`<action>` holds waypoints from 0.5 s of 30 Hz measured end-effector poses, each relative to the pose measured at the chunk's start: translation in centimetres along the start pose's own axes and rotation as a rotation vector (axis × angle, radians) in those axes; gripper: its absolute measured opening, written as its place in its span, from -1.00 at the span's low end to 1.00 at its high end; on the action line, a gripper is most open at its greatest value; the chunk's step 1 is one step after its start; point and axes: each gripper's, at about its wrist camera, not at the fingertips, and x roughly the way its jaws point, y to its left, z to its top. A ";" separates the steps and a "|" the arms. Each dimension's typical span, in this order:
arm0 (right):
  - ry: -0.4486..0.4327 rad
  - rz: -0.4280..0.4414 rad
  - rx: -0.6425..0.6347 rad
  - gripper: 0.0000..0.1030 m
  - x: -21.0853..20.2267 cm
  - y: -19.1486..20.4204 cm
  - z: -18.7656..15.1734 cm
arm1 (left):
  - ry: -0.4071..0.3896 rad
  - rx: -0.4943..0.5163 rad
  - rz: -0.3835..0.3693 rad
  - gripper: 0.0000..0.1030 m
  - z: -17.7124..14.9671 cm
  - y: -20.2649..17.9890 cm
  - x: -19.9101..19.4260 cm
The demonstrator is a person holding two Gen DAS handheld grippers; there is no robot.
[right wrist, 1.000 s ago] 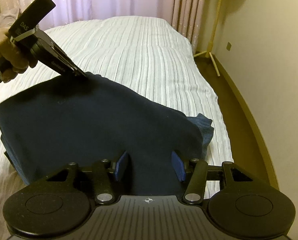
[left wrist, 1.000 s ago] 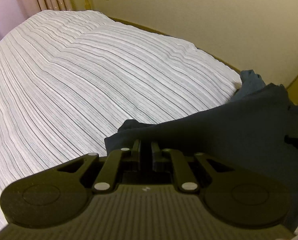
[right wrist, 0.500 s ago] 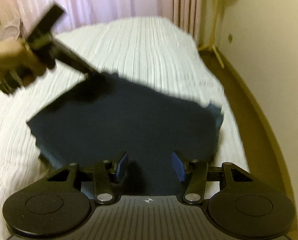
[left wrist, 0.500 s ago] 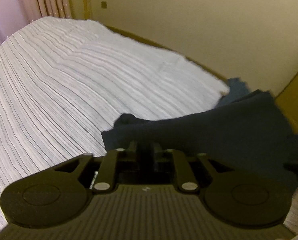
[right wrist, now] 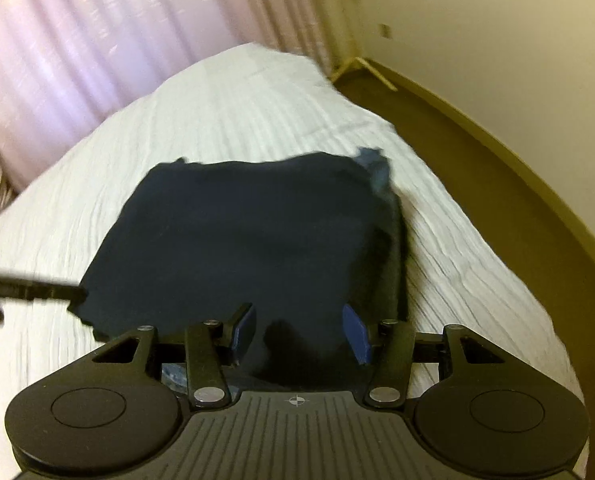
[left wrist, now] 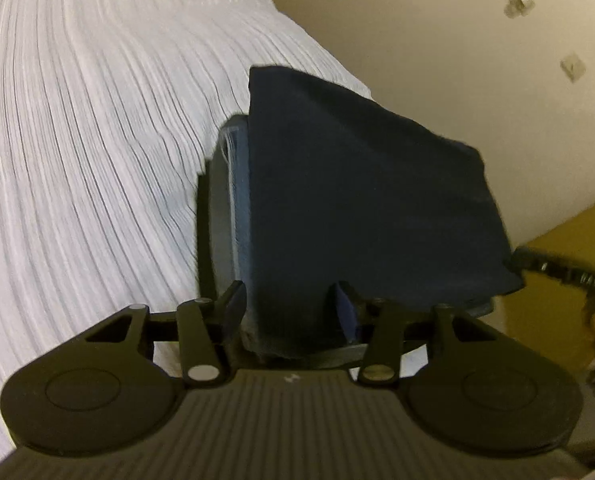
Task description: Fold clothes
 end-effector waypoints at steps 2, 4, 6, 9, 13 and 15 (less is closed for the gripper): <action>0.001 0.011 0.047 0.38 0.2 -0.6 -0.3 | -0.004 0.031 0.009 -0.49 -0.2 -0.7 0.2; 0.007 0.031 0.090 0.38 0.5 -1.2 -0.6 | -0.003 0.049 0.020 -0.56 -0.3 -1.2 0.1; 0.021 0.060 0.129 0.38 1.2 -1.7 -0.9 | -0.001 0.054 0.031 -0.61 -0.4 -1.4 -0.1; 0.052 0.059 0.187 0.05 2.1 -3.1 -1.2 | -0.002 0.064 0.048 -0.64 -0.8 -2.3 -0.6; 0.096 0.028 0.170 0.05 2.5 -4.6 -1.2 | 0.020 0.075 0.064 -0.63 -1.4 -2.5 0.3; 0.111 0.033 0.158 0.06 3.1 -4.7 -1.3 | 0.025 0.067 0.066 -0.62 -1.2 -2.3 0.4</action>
